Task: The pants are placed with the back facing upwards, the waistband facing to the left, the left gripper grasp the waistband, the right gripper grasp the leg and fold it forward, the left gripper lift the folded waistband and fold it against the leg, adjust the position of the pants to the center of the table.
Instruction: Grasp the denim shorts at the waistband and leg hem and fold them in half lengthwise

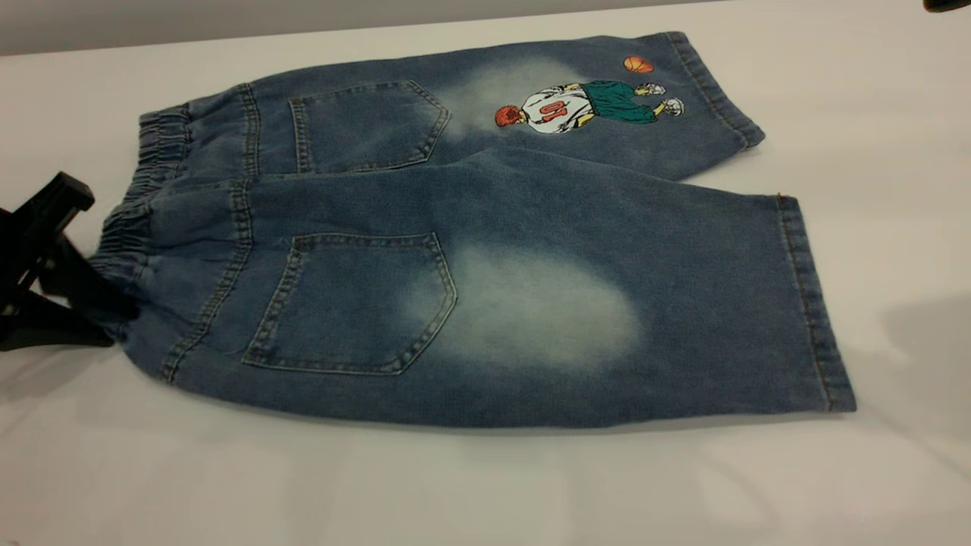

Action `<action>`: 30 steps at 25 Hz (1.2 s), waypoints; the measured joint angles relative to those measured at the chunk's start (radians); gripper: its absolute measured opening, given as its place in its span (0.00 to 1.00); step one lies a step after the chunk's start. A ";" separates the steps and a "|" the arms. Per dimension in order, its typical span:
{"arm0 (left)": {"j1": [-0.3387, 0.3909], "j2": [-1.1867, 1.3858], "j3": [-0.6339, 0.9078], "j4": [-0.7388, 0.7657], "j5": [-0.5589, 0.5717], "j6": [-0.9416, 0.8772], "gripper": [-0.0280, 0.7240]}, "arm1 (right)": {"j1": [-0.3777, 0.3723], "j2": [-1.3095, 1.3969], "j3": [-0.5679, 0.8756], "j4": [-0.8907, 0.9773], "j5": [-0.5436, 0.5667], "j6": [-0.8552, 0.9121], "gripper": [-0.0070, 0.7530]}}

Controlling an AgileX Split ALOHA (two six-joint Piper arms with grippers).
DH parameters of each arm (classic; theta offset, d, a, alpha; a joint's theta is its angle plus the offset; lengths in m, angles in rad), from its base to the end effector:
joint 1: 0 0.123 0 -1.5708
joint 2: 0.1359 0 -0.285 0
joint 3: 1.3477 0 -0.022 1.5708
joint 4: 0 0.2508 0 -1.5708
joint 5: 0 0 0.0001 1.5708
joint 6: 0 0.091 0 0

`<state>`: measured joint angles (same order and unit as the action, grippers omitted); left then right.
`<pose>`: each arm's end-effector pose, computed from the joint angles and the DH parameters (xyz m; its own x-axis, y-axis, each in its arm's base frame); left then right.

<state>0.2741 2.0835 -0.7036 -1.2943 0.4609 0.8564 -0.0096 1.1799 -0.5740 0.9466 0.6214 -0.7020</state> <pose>0.2742 0.0366 0.0336 -0.8011 -0.5974 0.0367 -0.5483 0.7078 -0.4454 0.2061 0.0411 0.2300 -0.8244 0.1343 -0.5498 -0.1631 0.8739 0.4580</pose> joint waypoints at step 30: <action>-0.150 -0.304 0.002 0.010 0.073 0.046 0.15 | 0.000 0.555 0.118 0.334 -0.018 -0.283 0.64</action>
<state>0.1244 1.7792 -0.7016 -1.2838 0.5343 0.9023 -0.0096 1.7348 -0.4563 1.2805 0.6031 -0.9855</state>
